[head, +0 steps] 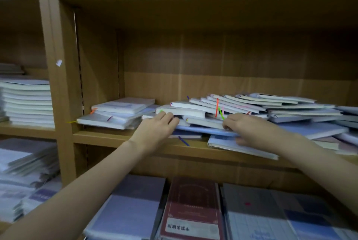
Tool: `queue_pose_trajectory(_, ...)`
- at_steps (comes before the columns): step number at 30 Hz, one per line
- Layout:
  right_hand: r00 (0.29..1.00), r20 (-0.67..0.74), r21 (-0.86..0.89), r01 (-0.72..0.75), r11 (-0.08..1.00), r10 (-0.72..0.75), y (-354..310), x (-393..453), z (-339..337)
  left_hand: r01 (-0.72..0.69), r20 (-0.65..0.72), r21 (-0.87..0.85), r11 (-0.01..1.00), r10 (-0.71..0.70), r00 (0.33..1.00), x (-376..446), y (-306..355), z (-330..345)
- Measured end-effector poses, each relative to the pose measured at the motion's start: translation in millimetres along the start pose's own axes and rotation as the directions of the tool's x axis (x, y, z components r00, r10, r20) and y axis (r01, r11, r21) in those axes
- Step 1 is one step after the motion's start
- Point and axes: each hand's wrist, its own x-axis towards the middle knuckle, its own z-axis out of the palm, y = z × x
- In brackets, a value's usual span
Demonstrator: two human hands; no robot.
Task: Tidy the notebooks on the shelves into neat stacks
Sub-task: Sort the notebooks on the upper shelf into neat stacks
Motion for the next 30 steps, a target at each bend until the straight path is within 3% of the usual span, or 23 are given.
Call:
queue_pose_trajectory(4,0.976,-0.194,-0.167,-0.130,0.977,0.097,-12,13,5,0.029,-0.022,-0.013,1.000,-0.029,0.999,11,-10,-2)
queue_pose_trajectory(8,0.969,-0.222,-0.225,-0.162,0.961,0.111,-12,25,-6,0.085,0.041,-0.057,0.995,-0.083,0.996,17,-18,-2)
queue_pose_trajectory(12,0.966,-0.240,-0.167,-0.141,0.976,0.098,0,37,-36,0.315,0.234,-0.160,0.936,-0.274,0.933,38,-31,-19)
queue_pose_trajectory(16,0.957,-0.258,-0.099,-0.160,0.982,0.130,-2,40,-54,0.436,0.336,-0.214,0.874,-0.353,0.873,35,-37,-32)
queue_pose_trajectory(18,0.951,-0.279,-0.085,-0.166,0.982,0.136,-5,42,-61,0.460,0.274,-0.175,0.870,-0.406,0.872,28,-33,-33)
queue_pose_trajectory(23,0.920,-0.356,-0.032,-0.188,0.982,0.165,-11,41,-89,0.418,-0.073,-0.274,0.866,-0.452,0.889,18,-40,-42)
queue_pose_trajectory(25,0.904,-0.390,-0.005,-0.194,0.981,0.176,-17,37,-100,0.452,-0.089,-0.291,0.843,-0.494,0.865,14,-43,-53)
queue_pose_trajectory(27,0.876,-0.447,0.066,-0.173,0.983,0.184,-30,30,-111,0.568,-0.064,-0.340,0.749,-0.621,0.781,1,-40,-60)
queue_pose_trajectory(28,0.859,-0.476,0.131,-0.142,0.981,0.188,-39,25,-116,0.626,-0.061,-0.408,0.665,-0.704,0.708,-9,-36,-61)
queue_pose_trajectory(29,0.851,-0.493,0.205,-0.088,0.975,0.181,-50,20,-118,0.673,0.001,-0.524,0.522,-0.790,0.613,-21,-30,-63)
queue_pose_trajectory(30,0.857,-0.491,0.262,-0.021,0.965,0.153,-65,13,-117,0.675,0.141,-0.681,0.282,-0.854,0.500,-33,-22,-67)
